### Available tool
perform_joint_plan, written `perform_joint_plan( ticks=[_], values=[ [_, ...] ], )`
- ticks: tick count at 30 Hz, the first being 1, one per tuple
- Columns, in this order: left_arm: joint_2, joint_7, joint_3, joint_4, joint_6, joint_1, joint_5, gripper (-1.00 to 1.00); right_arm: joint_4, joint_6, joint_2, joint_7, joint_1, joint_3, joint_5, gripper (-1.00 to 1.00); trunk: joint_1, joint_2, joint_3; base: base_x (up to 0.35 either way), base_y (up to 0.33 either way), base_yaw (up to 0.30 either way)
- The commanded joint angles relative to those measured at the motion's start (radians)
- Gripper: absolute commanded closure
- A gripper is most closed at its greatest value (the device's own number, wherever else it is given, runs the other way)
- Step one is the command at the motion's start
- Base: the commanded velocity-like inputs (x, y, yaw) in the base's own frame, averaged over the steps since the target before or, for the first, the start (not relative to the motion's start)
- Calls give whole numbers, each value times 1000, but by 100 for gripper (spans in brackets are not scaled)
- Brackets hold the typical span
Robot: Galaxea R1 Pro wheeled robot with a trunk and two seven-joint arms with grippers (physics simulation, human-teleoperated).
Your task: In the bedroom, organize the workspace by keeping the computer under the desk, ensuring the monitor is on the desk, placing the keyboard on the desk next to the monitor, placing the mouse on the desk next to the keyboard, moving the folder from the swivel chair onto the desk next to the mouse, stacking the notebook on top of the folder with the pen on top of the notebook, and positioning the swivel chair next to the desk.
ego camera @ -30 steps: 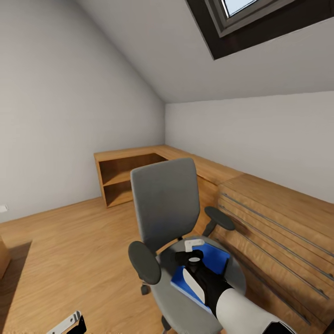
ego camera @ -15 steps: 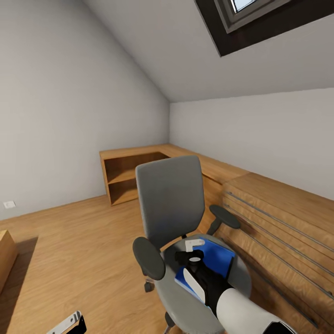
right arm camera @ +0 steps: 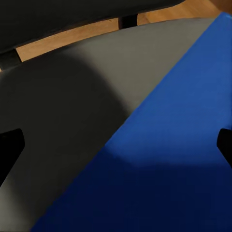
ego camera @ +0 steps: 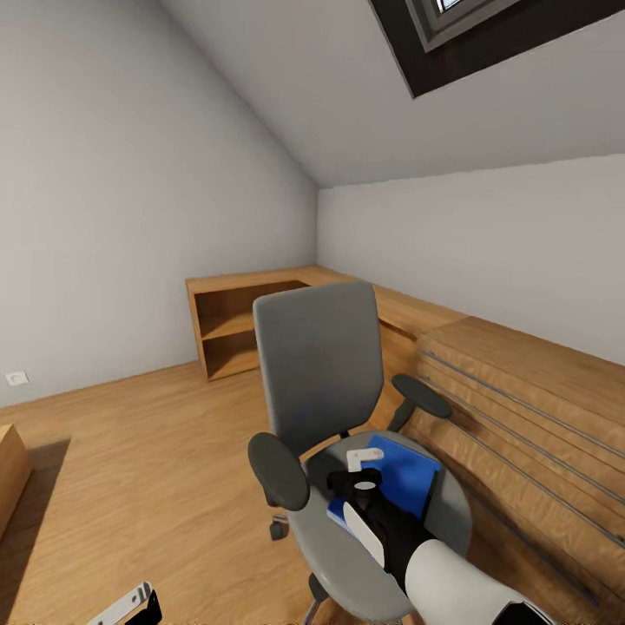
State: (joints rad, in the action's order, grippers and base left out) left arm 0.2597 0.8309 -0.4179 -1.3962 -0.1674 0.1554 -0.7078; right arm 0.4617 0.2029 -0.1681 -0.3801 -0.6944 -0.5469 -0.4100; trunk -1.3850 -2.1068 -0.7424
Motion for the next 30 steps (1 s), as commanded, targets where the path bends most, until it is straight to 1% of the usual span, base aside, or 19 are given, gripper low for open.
perform_joint_plan(
  ticks=[1,12,21,24,30],
  values=[
    [1,2,-2,-1,-9,0,-10,-100,2,5,1,-8,-1,-8,-7,-100,-4,-8,-4,0,0,0],
    [1,2,-2,-1,-9,0,-10,-100,2,6,1,-8,-1,-8,-7,-100,-46,-85,-39,0,0,0],
    [1,2,-2,-1,-9,0,-10,-100,2,7,1,-9,-1,-8,-7,-100,-46,-85,-39,0,0,0],
    [1,2,-2,-1,-10,0,-9,-100,2,7,0,-9,-1,-8,-7,-100,-58,-106,-48,0,0,0],
    [1,2,-5,-1,-10,0,-8,-100,2,7,1,-10,-1,-8,-7,-100,-58,-106,-48,0,0,0]
  ],
)
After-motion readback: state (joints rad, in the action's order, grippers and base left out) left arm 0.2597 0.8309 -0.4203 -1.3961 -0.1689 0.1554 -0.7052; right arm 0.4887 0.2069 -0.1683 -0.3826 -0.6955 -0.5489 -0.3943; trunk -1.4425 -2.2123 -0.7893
